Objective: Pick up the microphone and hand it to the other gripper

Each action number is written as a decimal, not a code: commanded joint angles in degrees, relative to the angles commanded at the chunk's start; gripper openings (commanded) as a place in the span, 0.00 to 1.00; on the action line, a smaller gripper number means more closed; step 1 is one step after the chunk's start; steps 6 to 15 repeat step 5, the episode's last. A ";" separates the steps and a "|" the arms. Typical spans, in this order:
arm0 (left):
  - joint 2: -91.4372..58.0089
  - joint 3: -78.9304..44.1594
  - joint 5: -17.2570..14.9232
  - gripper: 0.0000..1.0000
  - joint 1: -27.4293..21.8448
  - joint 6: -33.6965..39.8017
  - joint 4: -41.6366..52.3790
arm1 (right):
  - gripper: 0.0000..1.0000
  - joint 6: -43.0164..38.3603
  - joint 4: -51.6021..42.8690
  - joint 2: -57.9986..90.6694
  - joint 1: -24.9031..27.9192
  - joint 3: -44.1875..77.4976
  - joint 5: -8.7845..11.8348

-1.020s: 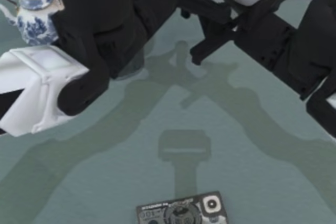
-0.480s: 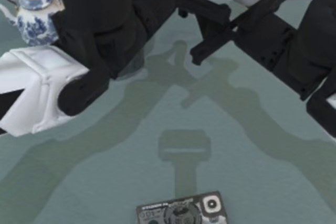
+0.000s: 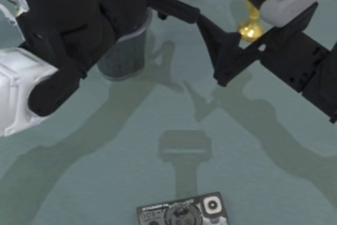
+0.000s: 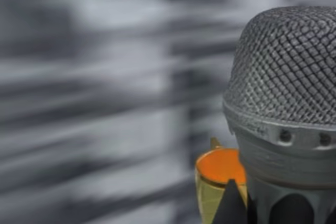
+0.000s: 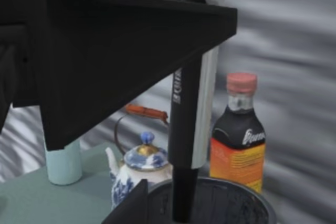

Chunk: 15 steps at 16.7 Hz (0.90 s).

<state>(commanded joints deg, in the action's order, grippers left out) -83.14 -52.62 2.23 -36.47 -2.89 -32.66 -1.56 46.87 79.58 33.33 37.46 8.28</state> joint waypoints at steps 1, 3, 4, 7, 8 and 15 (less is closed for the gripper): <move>1.07 0.77 -1.13 0.00 1.36 0.07 0.07 | 1.00 -0.04 -0.20 -2.45 -0.19 -2.14 0.35; 2.60 1.94 -2.70 0.00 3.42 0.15 0.17 | 1.00 -0.09 -0.41 -5.68 -0.45 -5.26 0.91; 2.93 2.23 -3.04 0.00 3.89 0.16 0.20 | 1.00 -0.10 -0.41 -6.37 -0.49 -5.92 1.07; 3.00 2.29 -3.11 0.00 3.98 0.16 0.20 | 1.00 -0.10 -0.40 -6.50 -0.49 -6.04 1.09; 3.00 2.29 -3.11 0.00 3.98 0.16 0.20 | 1.00 -0.10 -0.40 -6.50 -0.49 -6.04 1.09; 3.00 2.29 -3.11 0.00 3.98 0.16 0.20 | 1.00 -0.10 -0.40 -6.50 -0.49 -6.04 1.09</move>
